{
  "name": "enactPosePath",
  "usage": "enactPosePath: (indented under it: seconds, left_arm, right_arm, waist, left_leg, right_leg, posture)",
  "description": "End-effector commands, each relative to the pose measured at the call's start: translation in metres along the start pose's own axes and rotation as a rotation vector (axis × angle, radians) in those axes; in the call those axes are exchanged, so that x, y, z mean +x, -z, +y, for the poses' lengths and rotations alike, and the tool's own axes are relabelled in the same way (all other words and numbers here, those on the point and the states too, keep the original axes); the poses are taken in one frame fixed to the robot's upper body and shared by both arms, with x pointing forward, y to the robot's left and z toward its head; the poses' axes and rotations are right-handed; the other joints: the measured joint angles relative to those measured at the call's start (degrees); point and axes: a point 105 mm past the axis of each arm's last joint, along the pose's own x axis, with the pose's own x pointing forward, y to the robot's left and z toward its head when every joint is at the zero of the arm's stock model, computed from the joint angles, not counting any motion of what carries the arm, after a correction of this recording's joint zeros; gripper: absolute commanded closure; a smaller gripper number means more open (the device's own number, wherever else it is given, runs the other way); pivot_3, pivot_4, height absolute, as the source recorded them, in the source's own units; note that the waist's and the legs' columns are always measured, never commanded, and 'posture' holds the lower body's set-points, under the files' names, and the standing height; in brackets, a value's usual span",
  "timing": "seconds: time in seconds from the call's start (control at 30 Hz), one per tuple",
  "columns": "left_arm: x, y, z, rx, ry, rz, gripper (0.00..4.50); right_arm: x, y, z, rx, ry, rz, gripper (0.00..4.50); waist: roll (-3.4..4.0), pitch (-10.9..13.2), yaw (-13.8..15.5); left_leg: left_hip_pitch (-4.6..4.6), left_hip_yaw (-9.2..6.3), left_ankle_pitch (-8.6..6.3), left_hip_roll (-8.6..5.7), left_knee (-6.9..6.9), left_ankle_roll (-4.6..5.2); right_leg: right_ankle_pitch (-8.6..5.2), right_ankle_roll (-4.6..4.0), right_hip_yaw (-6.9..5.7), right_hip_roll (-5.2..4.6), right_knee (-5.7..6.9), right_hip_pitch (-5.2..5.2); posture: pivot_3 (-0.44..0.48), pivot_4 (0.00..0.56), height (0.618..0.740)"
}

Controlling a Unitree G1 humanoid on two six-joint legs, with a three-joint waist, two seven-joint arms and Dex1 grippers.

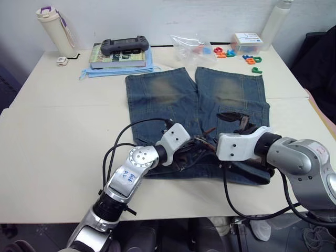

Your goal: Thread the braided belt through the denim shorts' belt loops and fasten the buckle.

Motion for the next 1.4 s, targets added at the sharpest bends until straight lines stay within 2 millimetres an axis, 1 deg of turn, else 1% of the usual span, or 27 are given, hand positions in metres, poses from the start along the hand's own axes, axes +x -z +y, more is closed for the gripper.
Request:
enactPosePath:
  seconds: [0.03,0.23,0.27,0.3,0.37,0.5,0.53,0.6,0.67,0.7,0.73,0.83,0.9,0.97,1.03,1.1,1.17,1.23,1.33,1.4]
  left_arm:
    - [0.000,-0.020,-0.001,0.133,0.003,-0.067,4.50]
    - [0.000,-0.019,-0.001,0.207,-0.002,-0.070,4.50]
    - [0.000,-0.019,-0.001,0.230,0.000,-0.069,4.50]
    - [0.000,-0.019,-0.001,0.239,-0.001,-0.070,4.50]
    - [0.000,-0.020,0.000,0.255,-0.006,-0.080,4.50]
    - [0.000,-0.022,0.000,0.271,-0.008,-0.093,4.50]
    - [0.001,-0.022,0.001,0.273,-0.010,-0.096,4.50]
    - [0.000,-0.022,0.002,0.281,-0.013,-0.101,4.50]
    - [0.000,-0.023,0.003,0.251,-0.015,-0.121,3.61]
    - [-0.001,-0.023,0.003,0.231,-0.015,-0.126,3.27]
    - [-0.001,-0.023,0.003,0.206,-0.012,-0.132,2.82]
    - [-0.011,-0.033,0.005,0.084,0.008,-0.202,1.49]
    - [-0.023,-0.038,0.005,0.009,0.033,-0.257,1.49]
    - [-0.038,-0.038,0.007,-0.085,0.058,-0.295,1.49]
    - [-0.052,-0.031,0.011,-0.189,0.078,-0.301,1.49]
    - [-0.061,-0.025,0.015,-0.235,0.083,-0.290,1.49]
    - [-0.064,-0.023,0.018,-0.258,0.087,-0.288,1.49]
    - [-0.063,-0.025,0.022,-0.264,0.074,-0.291,1.49]
    - [-0.060,-0.036,0.022,-0.281,0.082,-0.326,1.49]
    - [-0.057,-0.045,0.017,-0.290,0.114,-0.356,1.49]
  right_arm:
    - [0.001,-0.006,-0.002,-0.041,0.021,-0.023,0.64]
    - [0.004,-0.006,0.002,-0.041,0.016,-0.023,0.64]
    - [0.004,-0.007,0.002,-0.040,0.018,-0.024,1.15]
    - [0.005,-0.007,0.002,-0.039,0.020,-0.026,1.45]
    - [0.005,-0.007,0.003,-0.036,0.019,-0.024,2.36]
    - [0.005,-0.005,0.006,-0.030,0.011,-0.013,4.35]
    - [0.005,-0.005,0.006,-0.029,0.012,-0.012,4.44]
    - [0.005,-0.005,0.005,-0.024,0.017,-0.012,4.44]
    - [0.005,-0.006,0.003,-0.018,0.024,-0.012,4.50]
    - [0.005,-0.006,0.003,-0.016,0.026,-0.012,4.50]
    - [0.006,-0.006,0.003,-0.013,0.029,-0.011,4.50]
    - [0.004,-0.004,-0.001,-0.015,0.042,0.002,4.50]
    - [0.000,0.000,-0.007,-0.027,0.065,0.019,4.50]
    - [-0.005,0.001,-0.018,-0.050,0.106,0.017,4.50]
    - [-0.013,0.004,-0.031,-0.092,0.151,0.023,4.50]
    - [-0.018,0.004,-0.038,-0.127,0.175,0.019,4.50]
    - [-0.022,0.006,-0.040,-0.162,0.175,0.022,4.50]
    - [-0.023,0.007,-0.040,-0.182,0.171,0.019,4.50]
    - [-0.025,0.008,-0.043,-0.211,0.180,0.024,4.50]
    - [-0.024,0.009,-0.042,-0.219,0.173,0.021,4.50]
  waist:
    - [0.00,0.00,-0.04]
    - [0.00,0.00,-0.03]
    - [0.00,0.00,-0.04]
    - [0.00,0.00,-0.05]
    - [0.00,0.00,-0.04]
    - [0.00,0.00,0.00]
    - [0.00,0.00,-0.02]
    - [0.00,0.00,-0.04]
    - [0.00,0.00,-0.08]
    - [0.00,0.00,-0.07]
    - [0.00,0.00,-0.04]
    - [0.00,0.00,-0.14]
    - [0.00,0.00,-0.19]
    - [0.00,0.00,-0.23]
    - [0.00,0.00,-0.21]
    - [0.00,0.00,-0.18]
    - [0.00,0.00,-0.12]
    - [0.00,0.00,-0.10]
    - [0.00,0.00,-0.03]
    - [0.00,0.00,-0.03]
  left_leg:
    - [0.00,0.00,0.00,0.00,0.00,0.00]
    - [-0.01,-0.01,0.00,0.00,0.01,0.00]
    - [-0.01,-0.01,0.00,0.00,0.01,0.00]
    - [-0.02,-0.01,0.00,0.00,0.01,0.00]
    - [-0.02,-0.01,0.00,0.00,0.01,0.00]
    - [-0.02,-0.02,0.00,0.00,0.03,0.00]
    - [-0.02,-0.01,0.00,0.00,0.03,0.00]
    - [-0.03,-0.01,0.00,0.00,0.04,0.01]
    - [-0.03,-0.01,0.00,0.00,0.04,0.01]
    - [-0.03,-0.01,0.00,0.00,0.05,0.01]
    - [-0.03,-0.01,0.00,0.00,0.05,0.01]
    - [-0.04,-0.01,0.00,0.00,0.08,0.01]
    - [-0.04,-0.01,0.00,0.00,0.08,0.01]
    - [-0.05,-0.01,0.00,0.01,0.08,0.00]
    - [-0.05,-0.02,0.00,0.01,0.12,0.00]
    - [-0.05,-0.02,0.00,0.01,0.14,0.00]
    - [-0.05,-0.02,0.00,0.01,0.16,0.00]
    - [-0.08,-0.02,-0.01,0.01,0.23,0.02]
    - [-0.18,-0.05,-0.03,0.01,0.40,0.05]
    - [-0.23,-0.04,-0.05,0.01,0.51,0.08]
  right_leg:
    - [0.00,0.00,0.00,0.00,0.00,0.00]
    - [0.00,0.00,-0.01,0.01,0.01,0.00]
    - [0.00,0.00,0.00,0.01,0.01,-0.01]
    - [0.00,0.00,0.00,0.01,0.02,-0.02]
    - [0.00,0.00,0.00,0.01,0.02,-0.02]
    - [0.00,0.00,-0.01,0.01,0.02,-0.02]
    - [0.00,0.00,0.00,0.01,0.02,-0.02]
    - [0.00,0.00,0.00,0.01,0.04,-0.02]
    - [0.00,0.00,0.00,0.01,0.05,-0.02]
    - [0.00,0.00,0.00,0.01,0.06,-0.03]
    - [0.00,0.00,0.00,0.01,0.06,-0.03]
    - [0.00,0.00,-0.01,0.01,0.06,-0.03]
    - [0.00,0.00,0.00,0.02,0.08,-0.05]
    - [0.00,0.00,0.01,0.02,0.10,-0.08]
    - [0.00,0.00,0.00,0.03,0.10,-0.07]
    - [0.00,0.00,-0.01,0.03,0.12,-0.06]
    - [0.00,0.00,-0.01,0.03,0.12,-0.05]
    - [0.00,0.00,-0.01,0.02,0.12,-0.03]
    - [0.00,0.00,-0.04,0.02,0.12,-0.03]
    - [0.00,0.00,-0.04,0.02,0.13,-0.04]
  posture:
    - [0.000,0.150,0.659]
    - [0.000,0.150,0.659]
    - [0.000,0.150,0.659]
    - [0.000,0.150,0.659]
    - [0.000,0.150,0.659]
    - [0.000,0.150,0.659]
    - [0.000,0.150,0.659]
    - [0.000,0.150,0.659]
    - [0.000,0.150,0.659]
    - [0.000,0.150,0.659]
    - [0.000,0.150,0.659]
    - [0.000,0.150,0.659]
    - [0.000,0.150,0.659]
    - [0.000,0.150,0.659]
    - [0.000,0.150,0.659]
    - [0.000,0.150,0.659]
    - [0.000,0.150,0.659]
    - [0.000,0.150,0.659]
    - [0.000,0.150,0.659]
    - [0.000,0.150,0.659]
